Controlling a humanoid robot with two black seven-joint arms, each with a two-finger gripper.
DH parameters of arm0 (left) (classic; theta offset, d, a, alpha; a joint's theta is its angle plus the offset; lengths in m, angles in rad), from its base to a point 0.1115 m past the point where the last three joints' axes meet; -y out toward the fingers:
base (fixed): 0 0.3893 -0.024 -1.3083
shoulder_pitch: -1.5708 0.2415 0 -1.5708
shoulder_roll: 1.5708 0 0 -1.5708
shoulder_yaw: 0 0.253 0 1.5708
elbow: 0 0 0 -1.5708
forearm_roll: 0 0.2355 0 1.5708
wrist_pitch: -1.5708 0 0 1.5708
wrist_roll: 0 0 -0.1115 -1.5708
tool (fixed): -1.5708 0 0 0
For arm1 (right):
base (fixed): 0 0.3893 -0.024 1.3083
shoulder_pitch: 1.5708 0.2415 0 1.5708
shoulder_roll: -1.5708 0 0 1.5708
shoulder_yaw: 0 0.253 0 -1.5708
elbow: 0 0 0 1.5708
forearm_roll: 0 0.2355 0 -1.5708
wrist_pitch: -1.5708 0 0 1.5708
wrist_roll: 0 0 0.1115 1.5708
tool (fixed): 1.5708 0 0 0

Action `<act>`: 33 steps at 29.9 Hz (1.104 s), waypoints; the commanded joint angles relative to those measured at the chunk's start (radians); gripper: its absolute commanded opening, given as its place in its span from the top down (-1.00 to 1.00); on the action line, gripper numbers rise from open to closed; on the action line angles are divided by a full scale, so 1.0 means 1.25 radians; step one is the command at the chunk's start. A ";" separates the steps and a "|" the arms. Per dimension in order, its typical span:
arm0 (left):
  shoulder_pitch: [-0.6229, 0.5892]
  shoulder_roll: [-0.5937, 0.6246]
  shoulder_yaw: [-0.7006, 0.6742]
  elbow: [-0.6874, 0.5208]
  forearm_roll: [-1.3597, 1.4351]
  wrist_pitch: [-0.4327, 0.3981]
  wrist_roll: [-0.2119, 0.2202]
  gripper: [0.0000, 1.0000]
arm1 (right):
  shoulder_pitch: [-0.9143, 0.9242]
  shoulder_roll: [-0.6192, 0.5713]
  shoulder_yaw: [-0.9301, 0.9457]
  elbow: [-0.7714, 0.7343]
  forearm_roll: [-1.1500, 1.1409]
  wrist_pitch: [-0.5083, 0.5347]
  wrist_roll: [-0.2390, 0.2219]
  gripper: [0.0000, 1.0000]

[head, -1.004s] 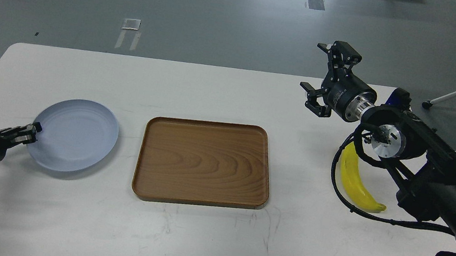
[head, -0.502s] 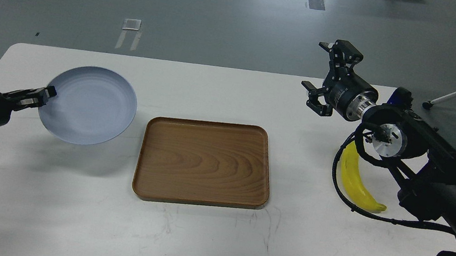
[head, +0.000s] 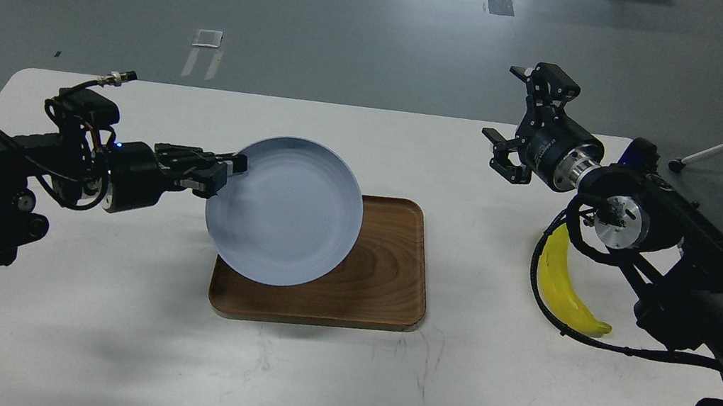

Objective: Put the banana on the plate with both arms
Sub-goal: 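Lift the plate and carry it over the wooden tray, then lower the plate onto the tray, release, and raise the left gripper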

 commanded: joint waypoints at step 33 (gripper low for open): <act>0.006 -0.266 0.018 0.213 -0.013 -0.049 0.000 -0.37 | 0.004 -0.045 0.003 0.000 0.000 0.000 0.000 -1.00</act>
